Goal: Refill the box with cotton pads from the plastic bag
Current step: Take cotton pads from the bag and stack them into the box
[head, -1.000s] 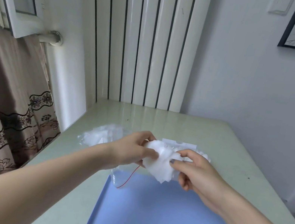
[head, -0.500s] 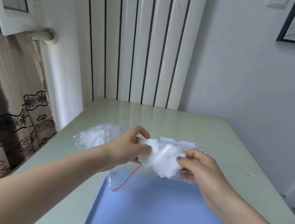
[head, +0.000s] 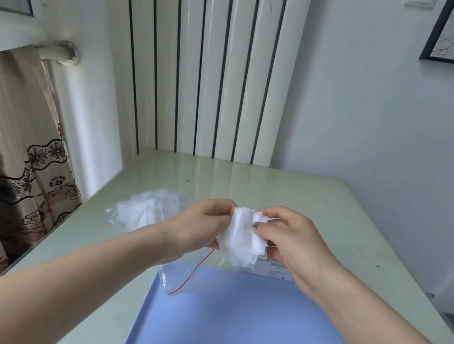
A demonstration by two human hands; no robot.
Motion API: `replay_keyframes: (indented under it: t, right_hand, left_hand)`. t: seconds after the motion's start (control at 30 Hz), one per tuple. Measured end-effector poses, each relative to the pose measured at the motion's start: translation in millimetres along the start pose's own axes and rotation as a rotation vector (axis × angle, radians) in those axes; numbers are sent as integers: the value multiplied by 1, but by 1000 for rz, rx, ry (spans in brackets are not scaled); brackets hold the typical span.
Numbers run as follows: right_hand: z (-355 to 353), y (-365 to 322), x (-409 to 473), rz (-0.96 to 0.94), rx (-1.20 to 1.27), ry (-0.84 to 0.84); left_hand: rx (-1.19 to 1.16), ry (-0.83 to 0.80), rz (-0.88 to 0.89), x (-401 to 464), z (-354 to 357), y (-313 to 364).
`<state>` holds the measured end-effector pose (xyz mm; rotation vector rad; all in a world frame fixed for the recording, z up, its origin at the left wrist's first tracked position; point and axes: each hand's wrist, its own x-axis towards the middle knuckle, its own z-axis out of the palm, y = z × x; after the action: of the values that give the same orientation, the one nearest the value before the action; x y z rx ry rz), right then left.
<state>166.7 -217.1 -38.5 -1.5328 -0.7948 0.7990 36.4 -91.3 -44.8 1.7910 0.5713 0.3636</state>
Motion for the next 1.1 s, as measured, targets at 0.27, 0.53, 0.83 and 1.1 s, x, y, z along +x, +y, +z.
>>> replay_keyframes:
  t: [0.27,0.53,0.83,1.1]
  right_hand:
    - [7,4,0,-34,-147,87]
    - [5,8,3,-15,-217,178]
    - [26,-2,13,224,162,194]
    - [19,-2,14,248,205,110]
  left_hand:
    - [-106,36,-129,8,5,-6]
    - [-61,131,-97,10,14,-8]
    - [-142,119,-50,20,43,8]
    - [-102,105,-98,27,45,12]
